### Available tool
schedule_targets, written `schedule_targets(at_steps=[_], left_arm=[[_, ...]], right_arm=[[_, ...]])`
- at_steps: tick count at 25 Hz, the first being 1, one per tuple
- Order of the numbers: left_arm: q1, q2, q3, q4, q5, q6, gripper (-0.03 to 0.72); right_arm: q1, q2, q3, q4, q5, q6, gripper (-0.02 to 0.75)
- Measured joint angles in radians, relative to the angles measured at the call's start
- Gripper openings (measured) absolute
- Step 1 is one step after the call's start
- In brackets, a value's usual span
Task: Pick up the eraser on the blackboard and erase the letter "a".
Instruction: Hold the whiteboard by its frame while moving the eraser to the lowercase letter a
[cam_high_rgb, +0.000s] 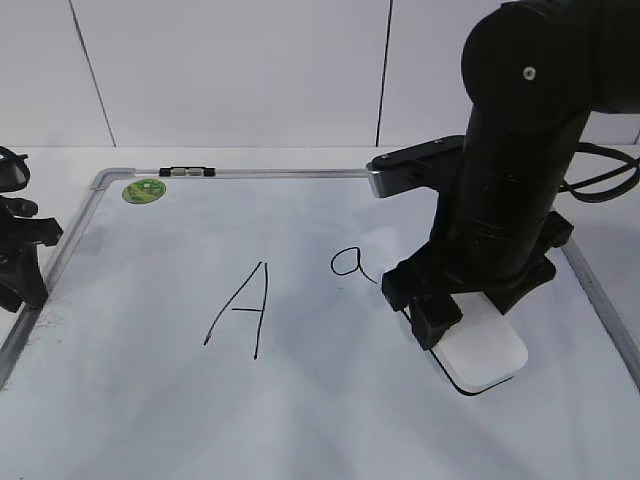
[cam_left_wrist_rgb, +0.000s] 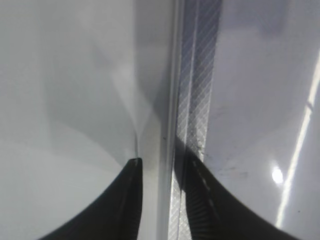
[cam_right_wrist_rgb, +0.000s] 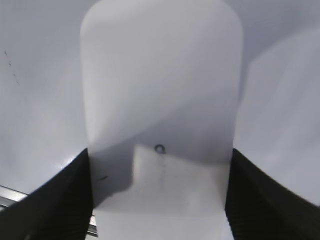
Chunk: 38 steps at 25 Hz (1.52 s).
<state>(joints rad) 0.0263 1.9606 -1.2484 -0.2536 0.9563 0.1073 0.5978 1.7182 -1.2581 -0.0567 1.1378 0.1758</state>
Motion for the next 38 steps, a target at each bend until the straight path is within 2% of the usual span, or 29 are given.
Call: schedule_targets(at_steps=[5, 7, 16, 28, 38], left_arm=[[0.0, 0.0, 0.0, -0.01, 0.0, 0.002, 0.038], [0.0, 0.0, 0.0, -0.01, 0.0, 0.012, 0.018], [0.0, 0.0, 0.0, -0.012, 0.0, 0.021, 0.017], [0.0, 0.0, 0.0, -0.015, 0.0, 0.023, 0.017], [0.0, 0.0, 0.0, -0.016, 0.0, 0.023, 0.017]], right_arm=[[0.0, 0.0, 0.0, 0.0, 0.0, 0.0, 0.56], [0.0, 0.0, 0.0, 0.0, 0.0, 0.0, 0.56], [0.0, 0.002, -0.014, -0.037, 0.002, -0.002, 0.56], [0.0, 0.222, -0.329, -0.075, 0.076, -0.006, 0.56], [0.0, 0.383, -0.442, -0.077, 0.081, -0.022, 0.56]])
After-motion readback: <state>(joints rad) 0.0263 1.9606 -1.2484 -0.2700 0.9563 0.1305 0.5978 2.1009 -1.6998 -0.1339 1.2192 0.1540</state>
